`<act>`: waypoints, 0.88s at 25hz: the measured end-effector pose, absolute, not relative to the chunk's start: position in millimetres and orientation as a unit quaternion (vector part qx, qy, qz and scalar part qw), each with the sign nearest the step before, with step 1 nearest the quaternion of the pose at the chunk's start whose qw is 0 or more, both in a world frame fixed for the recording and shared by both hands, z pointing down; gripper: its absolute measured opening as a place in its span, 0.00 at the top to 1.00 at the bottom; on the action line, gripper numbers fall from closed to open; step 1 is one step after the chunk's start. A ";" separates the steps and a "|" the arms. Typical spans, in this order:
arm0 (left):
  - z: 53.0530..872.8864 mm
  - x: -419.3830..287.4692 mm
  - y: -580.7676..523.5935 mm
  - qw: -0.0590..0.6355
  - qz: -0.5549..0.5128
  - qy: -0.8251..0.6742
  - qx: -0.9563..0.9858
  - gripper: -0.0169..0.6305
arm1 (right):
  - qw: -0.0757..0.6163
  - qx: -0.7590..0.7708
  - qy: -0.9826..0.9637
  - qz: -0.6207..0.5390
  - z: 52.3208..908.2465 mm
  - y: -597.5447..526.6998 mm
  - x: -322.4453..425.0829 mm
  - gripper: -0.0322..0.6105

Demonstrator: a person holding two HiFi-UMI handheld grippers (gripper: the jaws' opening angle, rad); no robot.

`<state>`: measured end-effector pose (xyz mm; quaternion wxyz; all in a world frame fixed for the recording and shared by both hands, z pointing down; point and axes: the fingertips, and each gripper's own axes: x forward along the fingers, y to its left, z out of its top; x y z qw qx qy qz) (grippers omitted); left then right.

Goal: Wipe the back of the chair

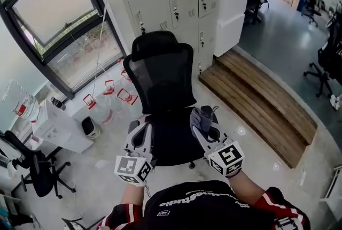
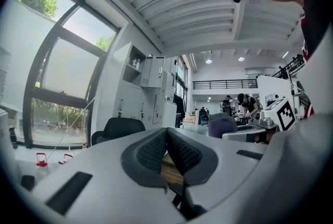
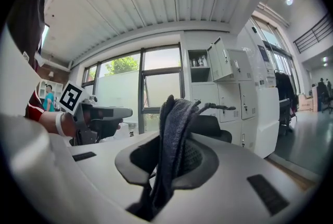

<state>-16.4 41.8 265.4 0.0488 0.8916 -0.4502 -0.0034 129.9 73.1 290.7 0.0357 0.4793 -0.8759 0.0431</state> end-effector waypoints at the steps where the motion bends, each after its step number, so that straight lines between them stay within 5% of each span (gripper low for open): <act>1: 266.0 -22.1 44.2 0.050 -0.006 -0.448 0.893 0.94 | 0.036 0.481 -0.875 0.040 289.0 74.8 122.7 0.84; 22: 256.8 -65.1 74.1 0.064 -0.036 -0.411 0.909 0.94 | 0.041 0.500 -0.865 0.034 284.1 103.1 64.1 0.84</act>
